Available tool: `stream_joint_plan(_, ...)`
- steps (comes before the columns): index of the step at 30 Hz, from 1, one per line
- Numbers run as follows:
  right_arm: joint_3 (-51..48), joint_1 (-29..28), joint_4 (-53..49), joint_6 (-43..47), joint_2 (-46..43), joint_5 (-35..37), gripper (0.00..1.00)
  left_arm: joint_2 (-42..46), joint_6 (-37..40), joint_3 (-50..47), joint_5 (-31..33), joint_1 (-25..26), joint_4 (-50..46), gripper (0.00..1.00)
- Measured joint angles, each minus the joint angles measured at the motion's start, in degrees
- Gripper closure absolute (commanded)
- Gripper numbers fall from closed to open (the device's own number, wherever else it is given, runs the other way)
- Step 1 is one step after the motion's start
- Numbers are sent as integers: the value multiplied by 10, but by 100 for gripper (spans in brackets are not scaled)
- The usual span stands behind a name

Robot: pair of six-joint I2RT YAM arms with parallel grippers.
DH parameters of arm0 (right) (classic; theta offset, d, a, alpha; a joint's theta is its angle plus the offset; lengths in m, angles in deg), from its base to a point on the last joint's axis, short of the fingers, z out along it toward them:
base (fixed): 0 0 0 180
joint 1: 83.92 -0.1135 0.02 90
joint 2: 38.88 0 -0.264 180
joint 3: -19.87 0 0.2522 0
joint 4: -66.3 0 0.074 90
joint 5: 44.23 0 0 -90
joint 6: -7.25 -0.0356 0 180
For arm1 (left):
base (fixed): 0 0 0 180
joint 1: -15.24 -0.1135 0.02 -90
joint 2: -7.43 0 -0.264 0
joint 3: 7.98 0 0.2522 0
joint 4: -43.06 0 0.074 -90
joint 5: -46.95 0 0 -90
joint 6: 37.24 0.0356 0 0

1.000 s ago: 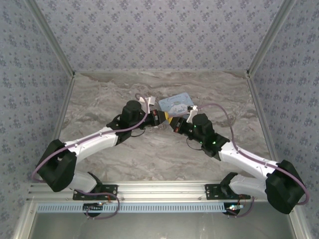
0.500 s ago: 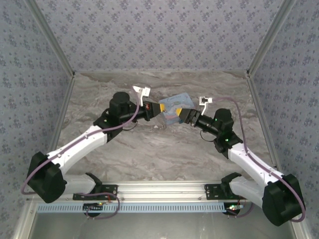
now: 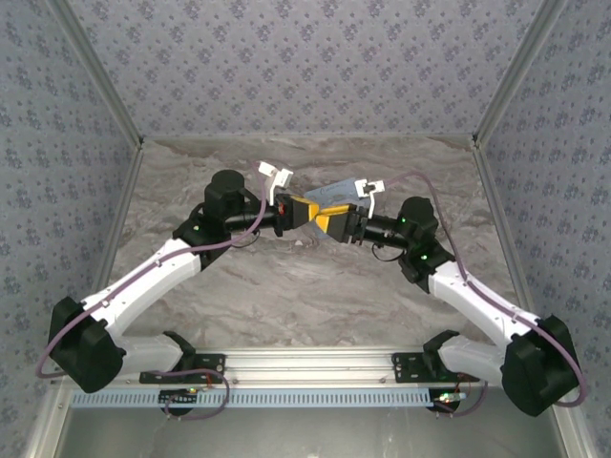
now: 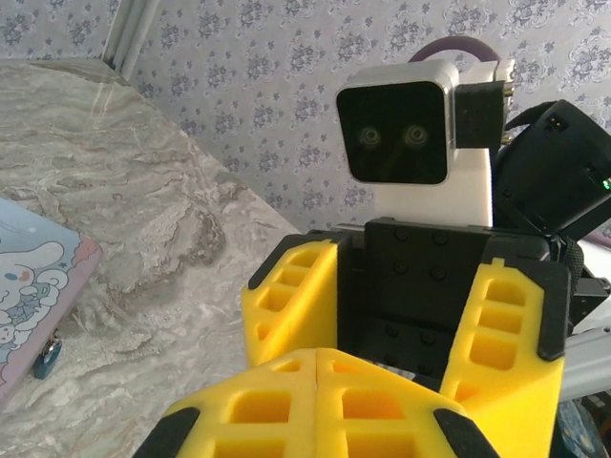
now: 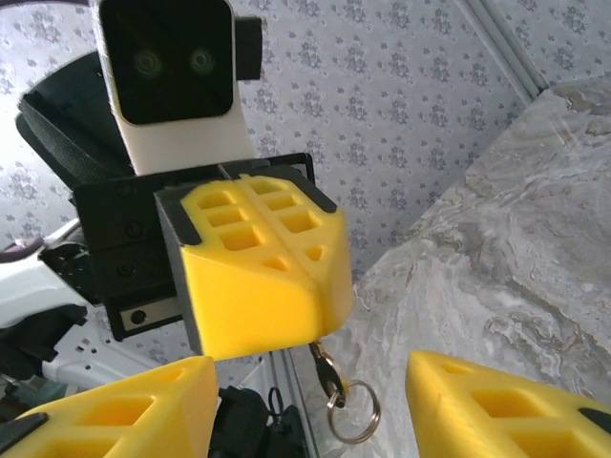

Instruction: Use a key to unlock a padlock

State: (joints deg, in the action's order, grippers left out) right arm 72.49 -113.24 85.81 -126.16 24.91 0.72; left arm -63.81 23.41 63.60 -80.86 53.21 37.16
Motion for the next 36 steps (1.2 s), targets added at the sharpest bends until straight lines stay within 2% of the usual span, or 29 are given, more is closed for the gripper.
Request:
stream_joint_plan(8, 0, -5, -1, 7, 8, -7, 58, 0, 0, 0, -1, 0, 0, 100)
stream_joint_plan(23, 1, -5, -24, 24, 6, -9, 85, 0, 10, 0, -2, -1, -5, 100)
stream_joint_plan(32, 1, -5, -48, 32, 1, -8, 96, -1, 24, 2, -10, -5, -20, 100)
stream_joint_plan(33, 1, -5, -50, 33, 0, -8, 97, -2, 26, 3, -12, -5, -21, 99)
stream_joint_plan(36, 1, -5, -54, 39, -4, -7, 98, -4, 33, 8, -17, -6, -27, 82)
